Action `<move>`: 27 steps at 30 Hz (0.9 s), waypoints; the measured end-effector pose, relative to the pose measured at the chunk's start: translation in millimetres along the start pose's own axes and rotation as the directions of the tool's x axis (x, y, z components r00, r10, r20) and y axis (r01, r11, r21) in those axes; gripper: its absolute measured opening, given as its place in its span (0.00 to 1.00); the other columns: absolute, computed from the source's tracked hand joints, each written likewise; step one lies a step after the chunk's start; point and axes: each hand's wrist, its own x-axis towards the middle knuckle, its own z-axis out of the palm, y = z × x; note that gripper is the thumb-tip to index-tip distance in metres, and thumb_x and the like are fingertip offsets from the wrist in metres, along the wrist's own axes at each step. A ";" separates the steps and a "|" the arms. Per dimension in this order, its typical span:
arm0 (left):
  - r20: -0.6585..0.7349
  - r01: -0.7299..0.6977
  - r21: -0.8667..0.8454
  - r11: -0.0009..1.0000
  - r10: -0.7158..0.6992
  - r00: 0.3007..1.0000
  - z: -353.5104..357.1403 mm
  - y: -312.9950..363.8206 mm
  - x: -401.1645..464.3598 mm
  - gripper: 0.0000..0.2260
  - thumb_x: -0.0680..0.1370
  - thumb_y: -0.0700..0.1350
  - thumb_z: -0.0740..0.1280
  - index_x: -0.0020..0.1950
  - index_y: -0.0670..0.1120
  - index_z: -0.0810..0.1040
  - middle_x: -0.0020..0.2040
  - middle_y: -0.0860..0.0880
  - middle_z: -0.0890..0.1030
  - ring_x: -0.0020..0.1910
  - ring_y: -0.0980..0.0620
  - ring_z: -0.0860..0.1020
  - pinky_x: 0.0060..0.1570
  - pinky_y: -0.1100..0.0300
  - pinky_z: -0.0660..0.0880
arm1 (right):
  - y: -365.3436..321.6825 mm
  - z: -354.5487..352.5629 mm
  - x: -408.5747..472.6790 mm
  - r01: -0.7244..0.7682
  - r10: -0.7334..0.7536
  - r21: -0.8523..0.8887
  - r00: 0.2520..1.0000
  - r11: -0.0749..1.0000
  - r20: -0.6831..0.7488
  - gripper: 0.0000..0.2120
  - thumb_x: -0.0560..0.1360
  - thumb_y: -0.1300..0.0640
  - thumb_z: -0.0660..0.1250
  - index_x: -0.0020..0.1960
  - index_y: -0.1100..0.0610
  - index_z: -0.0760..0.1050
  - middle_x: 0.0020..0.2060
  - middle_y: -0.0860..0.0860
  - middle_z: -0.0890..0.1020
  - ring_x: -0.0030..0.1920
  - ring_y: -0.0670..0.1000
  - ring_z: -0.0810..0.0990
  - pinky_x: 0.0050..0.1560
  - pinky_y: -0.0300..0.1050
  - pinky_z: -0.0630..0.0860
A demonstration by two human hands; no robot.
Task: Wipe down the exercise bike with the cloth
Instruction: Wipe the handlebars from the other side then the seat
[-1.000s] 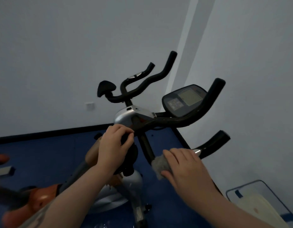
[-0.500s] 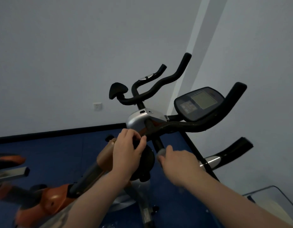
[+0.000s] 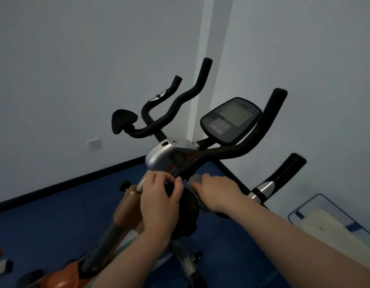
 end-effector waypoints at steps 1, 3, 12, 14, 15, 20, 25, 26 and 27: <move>0.003 0.000 0.000 1.000 0.000 1.000 0.1 0.2 0.1 0.06 0.75 0.54 0.64 0.41 0.54 0.71 0.44 0.62 0.68 0.42 0.63 0.72 0.35 0.71 0.63 | -6.2 -4.7 4.8 -0.018 0.017 0.029 1.000 0.999 0.007 0.14 0.83 0.51 0.54 0.66 0.54 0.67 0.58 0.59 0.73 0.56 0.60 0.74 0.46 0.51 0.71; 0.016 0.000 -0.007 1.000 0.000 1.000 -0.7 0.7 -0.4 0.06 0.76 0.54 0.64 0.42 0.53 0.72 0.43 0.61 0.67 0.42 0.63 0.71 0.36 0.70 0.64 | -8.3 -6.1 8.6 -0.064 0.064 0.106 0.998 0.992 -0.003 0.16 0.83 0.48 0.52 0.65 0.55 0.68 0.57 0.58 0.75 0.56 0.60 0.75 0.48 0.51 0.70; 0.021 -0.117 0.026 0.993 0.116 0.993 -2.3 -3.9 0.8 0.05 0.76 0.50 0.65 0.43 0.50 0.74 0.44 0.56 0.70 0.44 0.58 0.68 0.43 0.63 0.65 | -4.3 5.9 -19.8 -0.126 0.124 -0.117 0.992 0.985 -0.032 0.19 0.82 0.44 0.53 0.65 0.56 0.65 0.54 0.55 0.76 0.52 0.57 0.77 0.42 0.48 0.68; 0.026 -0.130 0.017 0.991 0.129 0.991 -2.9 -3.6 0.5 0.05 0.76 0.50 0.65 0.44 0.50 0.74 0.44 0.56 0.70 0.44 0.57 0.68 0.44 0.65 0.63 | -13.7 4.3 -6.9 -0.173 0.173 0.005 0.982 0.985 -0.077 0.21 0.82 0.41 0.51 0.63 0.56 0.67 0.52 0.55 0.77 0.51 0.57 0.77 0.43 0.49 0.70; 0.024 -0.130 0.009 0.991 0.130 0.991 -3.7 -3.2 0.7 0.05 0.76 0.50 0.65 0.44 0.50 0.74 0.44 0.56 0.70 0.44 0.57 0.69 0.45 0.67 0.61 | -16.1 5.4 -2.2 -0.192 0.201 0.090 0.974 0.977 -0.104 0.21 0.81 0.40 0.50 0.63 0.55 0.67 0.52 0.55 0.77 0.51 0.56 0.77 0.45 0.50 0.71; 0.088 -0.162 0.080 0.984 0.155 0.984 -12.0 0.1 -2.8 0.03 0.76 0.47 0.68 0.47 0.50 0.76 0.47 0.52 0.74 0.47 0.54 0.69 0.50 0.60 0.60 | -18.9 28.2 -27.5 -0.201 0.176 -0.047 0.932 0.978 -0.318 0.20 0.82 0.47 0.56 0.70 0.54 0.62 0.58 0.55 0.73 0.53 0.56 0.75 0.45 0.48 0.65; 0.277 -0.484 0.163 0.860 0.431 0.859 -12.2 12.8 10.1 0.09 0.73 0.44 0.70 0.52 0.52 0.77 0.53 0.52 0.77 0.55 0.49 0.72 0.57 0.54 0.62 | 20.6 35.8 -83.7 0.032 -0.185 -0.296 0.842 0.955 -0.506 0.19 0.75 0.48 0.68 0.63 0.52 0.74 0.53 0.52 0.77 0.50 0.53 0.77 0.51 0.47 0.74; 0.325 -0.517 0.123 0.847 0.458 0.828 -9.0 19.8 15.1 0.10 0.73 0.43 0.70 0.53 0.51 0.77 0.54 0.52 0.77 0.55 0.50 0.73 0.56 0.55 0.64 | 37.5 33.4 -92.8 0.050 -0.236 -0.349 0.824 0.936 -0.516 0.18 0.76 0.45 0.66 0.61 0.52 0.76 0.54 0.52 0.78 0.52 0.54 0.77 0.54 0.48 0.74; 0.371 -0.530 0.076 0.844 0.470 0.801 -4.8 27.8 19.4 0.10 0.74 0.43 0.70 0.53 0.51 0.77 0.54 0.52 0.77 0.55 0.50 0.73 0.56 0.56 0.65 | 53.3 29.2 -98.7 0.044 -0.245 -0.373 0.822 0.927 -0.515 0.19 0.76 0.42 0.63 0.61 0.52 0.77 0.56 0.53 0.78 0.56 0.55 0.77 0.58 0.50 0.73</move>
